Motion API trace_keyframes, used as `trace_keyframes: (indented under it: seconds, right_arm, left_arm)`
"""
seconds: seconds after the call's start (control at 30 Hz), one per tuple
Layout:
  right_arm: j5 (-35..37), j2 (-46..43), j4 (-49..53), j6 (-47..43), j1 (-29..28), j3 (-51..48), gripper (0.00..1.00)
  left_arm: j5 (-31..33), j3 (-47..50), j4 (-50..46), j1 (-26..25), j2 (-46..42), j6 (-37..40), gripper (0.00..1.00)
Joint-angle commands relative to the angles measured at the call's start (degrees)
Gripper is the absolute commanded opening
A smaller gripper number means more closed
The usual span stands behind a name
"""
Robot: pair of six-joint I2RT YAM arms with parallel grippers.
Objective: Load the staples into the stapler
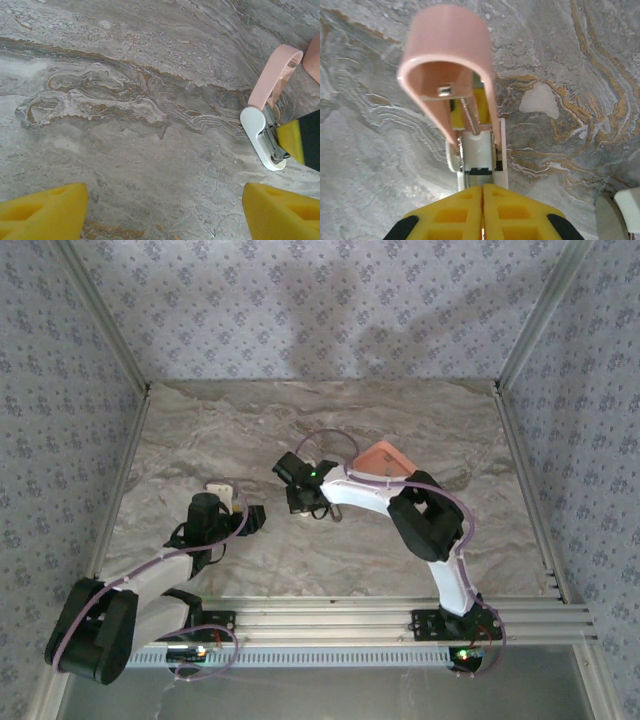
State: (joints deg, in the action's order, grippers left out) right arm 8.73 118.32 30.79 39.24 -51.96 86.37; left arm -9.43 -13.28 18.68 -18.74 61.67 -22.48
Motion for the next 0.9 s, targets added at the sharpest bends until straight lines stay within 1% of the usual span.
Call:
trace_keyframes:
  seconds: [0.0, 0.13, 0.33, 0.47, 0.67, 0.87]
  right_arm:
    - [-0.5, 1.6, 0.7, 1.0, 0.6, -0.5, 0.08]
    - [0.0, 0.7, 0.8, 1.0, 0.5, -0.7, 0.08]
    - [2.1, -4.3, -1.2, -0.3, 0.4, -1.4, 0.13]
    - [1.7, -6.3, -2.1, -0.7, 0.7, -2.5, 0.14]
    - [-1.5, -4.7, -3.6, -0.2, 0.9, -3.0, 0.12]
    - [-4.1, -1.8, -2.2, 1.0, 1.4, -3.2, 0.1]
  left_arm:
    - [-0.6, -1.5, 1.2, 0.3, 0.2, 0.8, 0.81]
    - [-0.6, -1.5, 1.2, 0.3, 0.3, 0.6, 0.81]
    - [-1.3, -2.1, 1.1, 0.3, 0.4, 0.8, 0.81]
    - [-1.8, -2.7, 1.6, 0.3, 1.2, 0.6, 0.81]
    - [-2.9, -3.6, 2.5, 0.3, 2.6, -0.2, 0.81]
    - [-3.1, -4.3, 2.1, 0.3, 3.3, -0.1, 0.8]
